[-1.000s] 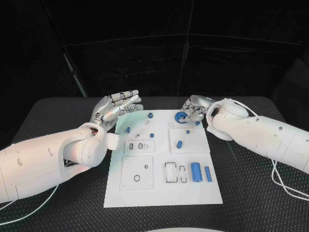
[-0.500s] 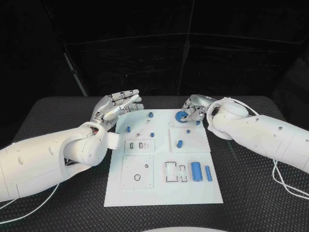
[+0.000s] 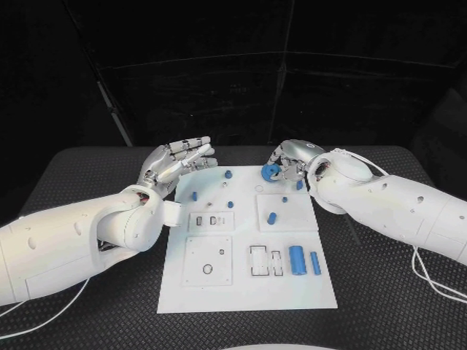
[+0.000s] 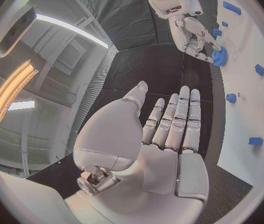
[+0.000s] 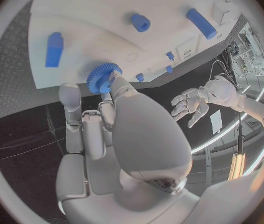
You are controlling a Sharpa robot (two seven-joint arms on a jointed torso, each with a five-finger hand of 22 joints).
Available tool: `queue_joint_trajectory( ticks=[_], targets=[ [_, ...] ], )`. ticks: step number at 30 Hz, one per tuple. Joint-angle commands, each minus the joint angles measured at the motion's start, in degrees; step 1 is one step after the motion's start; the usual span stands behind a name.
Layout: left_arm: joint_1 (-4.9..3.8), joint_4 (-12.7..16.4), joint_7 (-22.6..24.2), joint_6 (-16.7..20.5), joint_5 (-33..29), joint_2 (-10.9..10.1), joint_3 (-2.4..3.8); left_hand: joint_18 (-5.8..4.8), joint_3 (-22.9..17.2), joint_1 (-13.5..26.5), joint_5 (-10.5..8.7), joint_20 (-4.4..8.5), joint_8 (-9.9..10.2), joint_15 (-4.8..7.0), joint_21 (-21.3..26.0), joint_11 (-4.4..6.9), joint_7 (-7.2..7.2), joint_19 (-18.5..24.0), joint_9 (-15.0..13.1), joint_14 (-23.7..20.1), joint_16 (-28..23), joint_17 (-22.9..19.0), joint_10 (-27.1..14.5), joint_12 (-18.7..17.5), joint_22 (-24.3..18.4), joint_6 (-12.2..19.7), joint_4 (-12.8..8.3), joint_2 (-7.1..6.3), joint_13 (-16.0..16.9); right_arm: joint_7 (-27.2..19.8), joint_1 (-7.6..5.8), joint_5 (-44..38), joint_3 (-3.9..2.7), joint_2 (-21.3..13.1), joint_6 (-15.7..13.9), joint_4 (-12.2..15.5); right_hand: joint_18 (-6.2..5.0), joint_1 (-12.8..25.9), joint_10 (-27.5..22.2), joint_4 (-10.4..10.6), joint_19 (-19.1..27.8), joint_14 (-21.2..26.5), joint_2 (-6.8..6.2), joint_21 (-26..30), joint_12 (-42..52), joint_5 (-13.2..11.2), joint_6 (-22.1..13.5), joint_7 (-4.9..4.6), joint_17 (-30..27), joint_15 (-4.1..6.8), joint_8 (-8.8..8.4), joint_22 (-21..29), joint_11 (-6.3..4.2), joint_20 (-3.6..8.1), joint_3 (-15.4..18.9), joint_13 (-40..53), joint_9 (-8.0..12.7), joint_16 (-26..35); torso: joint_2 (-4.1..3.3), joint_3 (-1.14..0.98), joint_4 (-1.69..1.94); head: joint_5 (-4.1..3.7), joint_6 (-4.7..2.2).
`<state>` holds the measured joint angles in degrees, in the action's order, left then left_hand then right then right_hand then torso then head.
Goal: Assemble the parts on the task board
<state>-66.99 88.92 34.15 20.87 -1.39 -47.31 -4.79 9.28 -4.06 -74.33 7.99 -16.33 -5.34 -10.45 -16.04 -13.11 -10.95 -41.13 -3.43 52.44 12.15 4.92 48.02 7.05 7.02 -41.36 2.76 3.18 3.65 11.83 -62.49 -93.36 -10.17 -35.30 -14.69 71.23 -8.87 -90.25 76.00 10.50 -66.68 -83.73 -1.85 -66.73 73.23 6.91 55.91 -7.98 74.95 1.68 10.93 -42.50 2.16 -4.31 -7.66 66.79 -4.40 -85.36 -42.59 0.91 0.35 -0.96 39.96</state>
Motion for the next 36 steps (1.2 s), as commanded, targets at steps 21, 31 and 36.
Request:
queue_joint_trajectory(
  ticks=[21, 31, 36],
  targets=[
    [-0.09, 0.07, 0.07, -0.74, 0.34, 0.31, 0.05, 0.83, -0.16, -0.01, 0.06, -0.11, 0.22, -0.11, 0.18, -0.19, -5.30, -0.20, 0.05, 0.06, -0.38, -0.11, -0.04, -0.41, -0.08, 0.41, -0.25, 0.76, -0.08, 0.26, -0.13, -3.22, 0.05, 8.52, -0.32, 1.58, 0.75, 4.01, 2.95, 0.62, -1.45, -4.36, -0.89, -1.47, 3.38, -0.13, 2.33, 0.63, 4.59, 0.08, 0.82, -2.14, 0.24, -0.09, -2.01, 4.52, 0.24, -1.15, -0.14, 0.06, 0.10, 0.99, 0.36],
    [-0.11, 0.15, 0.07, -0.71, 0.34, 0.33, 0.06, 0.83, -0.16, -0.01, 0.06, -0.11, 0.22, -0.11, 0.18, -0.19, -5.30, -0.20, 0.05, 0.06, -0.38, -0.11, -0.04, -0.41, -0.08, 0.41, -0.25, 0.76, -0.08, 1.16, -0.12, -3.89, 3.08, 10.80, 1.69, -0.53, 0.92, 4.90, 3.69, 0.56, -2.00, -4.56, -1.40, -2.12, 4.51, 0.05, 2.03, 0.42, 5.66, -0.10, 0.37, -3.18, 0.44, -0.24, -2.43, 6.01, 0.42, -1.57, -0.09, 0.09, 0.10, 1.22, 0.66],
    [-0.12, 0.11, 0.00, -0.72, 0.34, 0.38, 0.06, 0.83, -0.16, -0.01, 0.06, -0.11, 0.22, -0.11, 0.18, -0.19, -5.30, -0.20, 0.05, 0.06, -0.38, -0.11, -0.04, -0.41, -0.08, 0.41, -0.25, 0.76, -0.08, 1.18, -0.12, -4.19, 3.69, 11.81, 0.73, -1.83, 0.97, 5.51, 3.59, 0.48, -2.08, -4.60, -1.71, -2.32, 4.63, 0.40, 1.11, 0.06, 5.97, -0.35, -0.36, -3.44, 0.74, -0.43, -2.85, 6.21, 0.60, -1.72, -0.03, -0.06, 0.04, 1.43, 0.74]
  ],
)
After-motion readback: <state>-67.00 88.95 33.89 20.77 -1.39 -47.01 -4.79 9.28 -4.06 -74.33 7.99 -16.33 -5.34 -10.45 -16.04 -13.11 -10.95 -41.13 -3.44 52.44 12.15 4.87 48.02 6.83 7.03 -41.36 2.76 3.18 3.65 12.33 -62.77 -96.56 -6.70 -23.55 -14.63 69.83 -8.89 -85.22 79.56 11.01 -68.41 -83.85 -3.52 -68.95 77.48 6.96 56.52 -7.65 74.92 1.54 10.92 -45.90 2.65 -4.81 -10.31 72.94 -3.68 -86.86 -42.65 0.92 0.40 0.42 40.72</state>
